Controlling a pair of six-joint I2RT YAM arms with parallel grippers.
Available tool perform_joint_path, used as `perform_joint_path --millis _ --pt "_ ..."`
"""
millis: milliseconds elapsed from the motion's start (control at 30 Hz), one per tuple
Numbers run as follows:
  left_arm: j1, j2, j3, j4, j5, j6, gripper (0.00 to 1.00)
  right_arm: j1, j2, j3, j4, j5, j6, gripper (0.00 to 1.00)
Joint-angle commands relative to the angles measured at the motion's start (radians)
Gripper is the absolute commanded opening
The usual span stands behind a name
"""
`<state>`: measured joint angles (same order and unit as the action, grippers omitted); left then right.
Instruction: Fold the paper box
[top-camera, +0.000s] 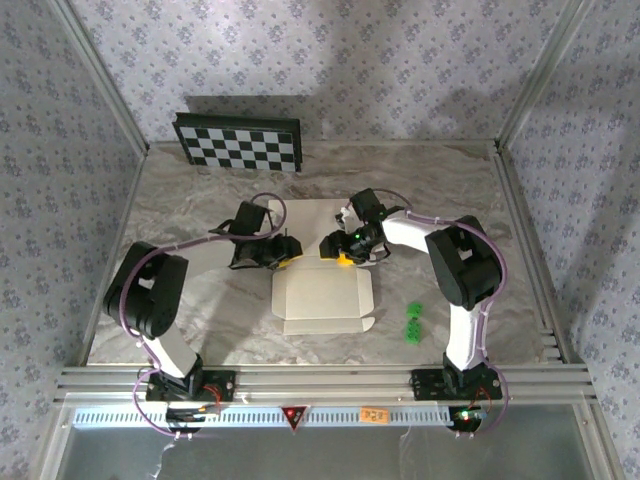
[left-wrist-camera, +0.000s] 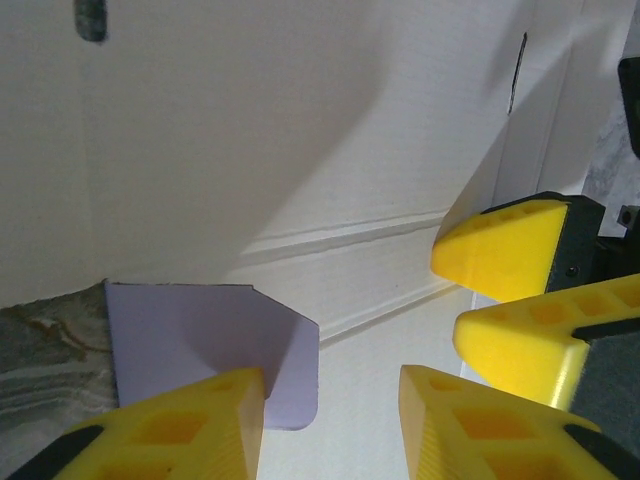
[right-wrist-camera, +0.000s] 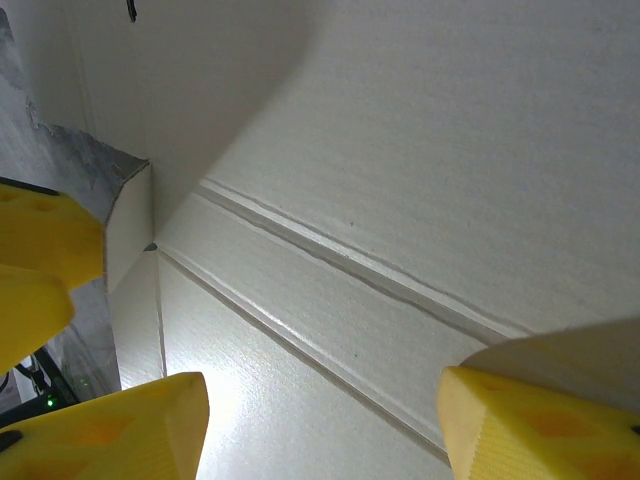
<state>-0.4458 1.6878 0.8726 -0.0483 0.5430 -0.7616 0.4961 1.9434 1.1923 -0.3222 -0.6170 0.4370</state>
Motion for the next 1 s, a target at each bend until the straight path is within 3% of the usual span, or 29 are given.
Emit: perform_joint_path --millis 0,267,600,967 --pt "-0.008 0.034 0.021 0.050 0.037 -0.006 0.40 0.012 0.009 -0.037 -0.058 0.028 0.016 0.65" --pt "-0.007 0.096 0.024 0.072 0.053 -0.003 0.32 0.013 0.011 -0.041 -0.061 0.028 0.010 0.65" --pt "-0.006 0.164 0.057 -0.190 -0.069 0.121 0.25 0.011 0.006 -0.071 -0.055 0.035 0.009 0.65" --pt "-0.010 0.177 0.011 -0.280 -0.070 0.161 0.23 0.037 -0.031 -0.112 -0.041 0.037 0.031 0.65"
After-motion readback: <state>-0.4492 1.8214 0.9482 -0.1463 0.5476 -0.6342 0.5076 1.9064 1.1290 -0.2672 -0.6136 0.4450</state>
